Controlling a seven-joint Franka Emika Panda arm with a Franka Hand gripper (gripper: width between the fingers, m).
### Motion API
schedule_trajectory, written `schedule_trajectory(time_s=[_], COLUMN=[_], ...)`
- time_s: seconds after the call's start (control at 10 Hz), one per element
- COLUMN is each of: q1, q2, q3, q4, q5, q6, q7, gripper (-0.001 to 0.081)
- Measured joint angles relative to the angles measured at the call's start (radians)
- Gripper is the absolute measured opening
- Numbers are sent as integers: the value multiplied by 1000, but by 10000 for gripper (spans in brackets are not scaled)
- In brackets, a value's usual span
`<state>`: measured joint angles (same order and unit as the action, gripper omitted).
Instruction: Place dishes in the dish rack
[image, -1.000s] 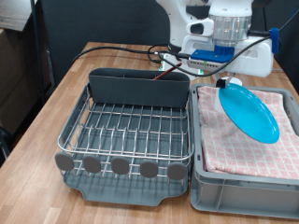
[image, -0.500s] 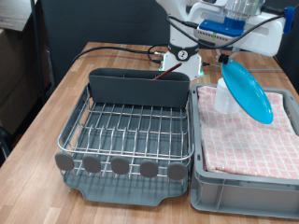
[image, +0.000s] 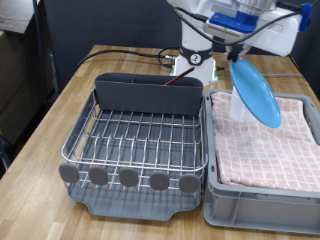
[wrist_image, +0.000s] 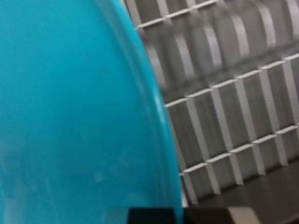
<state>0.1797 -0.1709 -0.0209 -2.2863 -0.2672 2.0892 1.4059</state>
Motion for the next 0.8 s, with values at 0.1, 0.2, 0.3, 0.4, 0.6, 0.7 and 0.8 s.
schedule_trajectory(time_s=[0.1, 0.2, 0.3, 0.4, 0.6, 0.7, 0.8], q1=[-11, -22, -33, -47, -77, -90, -102], q2=[-15, -27, -37, -44, -49, -49, -49], q3=[-16, -37, -57, -75, -112, -136, -165], q4=[0, 0, 0, 0, 2, 3, 3], q5=[-35, -71, -110, -171, -279, -310, -333], q6=[-23, -36, -40, -42, -38, -19, 26], q7=[-35, -82, -130, -174, -250, -291, -337], gripper=[16, 16, 16, 16, 16, 16, 16])
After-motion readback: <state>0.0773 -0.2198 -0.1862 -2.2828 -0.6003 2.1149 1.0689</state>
